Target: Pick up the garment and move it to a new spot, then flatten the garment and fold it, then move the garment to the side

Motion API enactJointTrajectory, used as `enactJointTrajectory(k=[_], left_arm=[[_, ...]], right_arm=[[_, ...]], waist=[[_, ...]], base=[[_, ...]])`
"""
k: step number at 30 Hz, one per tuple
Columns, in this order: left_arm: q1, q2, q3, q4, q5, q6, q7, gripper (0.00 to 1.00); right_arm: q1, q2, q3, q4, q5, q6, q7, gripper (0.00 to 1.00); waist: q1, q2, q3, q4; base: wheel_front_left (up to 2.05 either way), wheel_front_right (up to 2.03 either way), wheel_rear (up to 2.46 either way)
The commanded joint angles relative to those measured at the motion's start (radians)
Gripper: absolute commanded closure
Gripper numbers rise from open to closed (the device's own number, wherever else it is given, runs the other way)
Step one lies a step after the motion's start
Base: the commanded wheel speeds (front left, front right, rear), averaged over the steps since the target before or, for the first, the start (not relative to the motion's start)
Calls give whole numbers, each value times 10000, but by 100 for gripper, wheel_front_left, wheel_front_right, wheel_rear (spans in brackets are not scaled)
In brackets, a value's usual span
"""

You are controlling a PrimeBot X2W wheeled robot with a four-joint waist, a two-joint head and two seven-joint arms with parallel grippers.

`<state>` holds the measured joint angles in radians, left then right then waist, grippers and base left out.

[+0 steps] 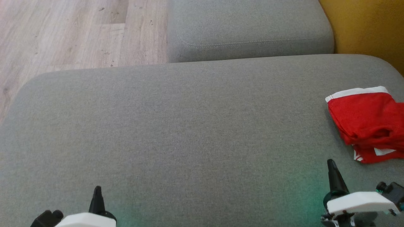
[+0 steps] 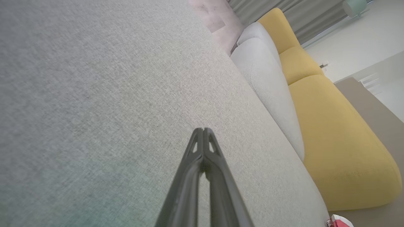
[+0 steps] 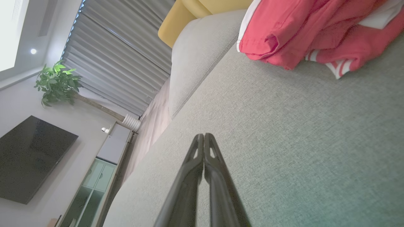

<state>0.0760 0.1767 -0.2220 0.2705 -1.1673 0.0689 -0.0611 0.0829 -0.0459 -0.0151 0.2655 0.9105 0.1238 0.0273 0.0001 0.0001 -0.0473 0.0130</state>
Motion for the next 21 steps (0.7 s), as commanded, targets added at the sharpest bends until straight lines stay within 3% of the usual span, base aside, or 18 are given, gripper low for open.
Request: enactJointTrajectory(k=[1,21], left_arm=[[-587,-12,402,-280,-193,-123,92,100],[-1025,-435,1419,-270,-1691,-781,655,100]], right_arm=[[-678,-172,25,-312,315,39,18,100],[-1102,-183,-253,-279,2718,49,251,100]], waist=[[-1,-1,11,-3],[-1,-1,184,-48]], base=[[0,0,0],[0,0,0]])
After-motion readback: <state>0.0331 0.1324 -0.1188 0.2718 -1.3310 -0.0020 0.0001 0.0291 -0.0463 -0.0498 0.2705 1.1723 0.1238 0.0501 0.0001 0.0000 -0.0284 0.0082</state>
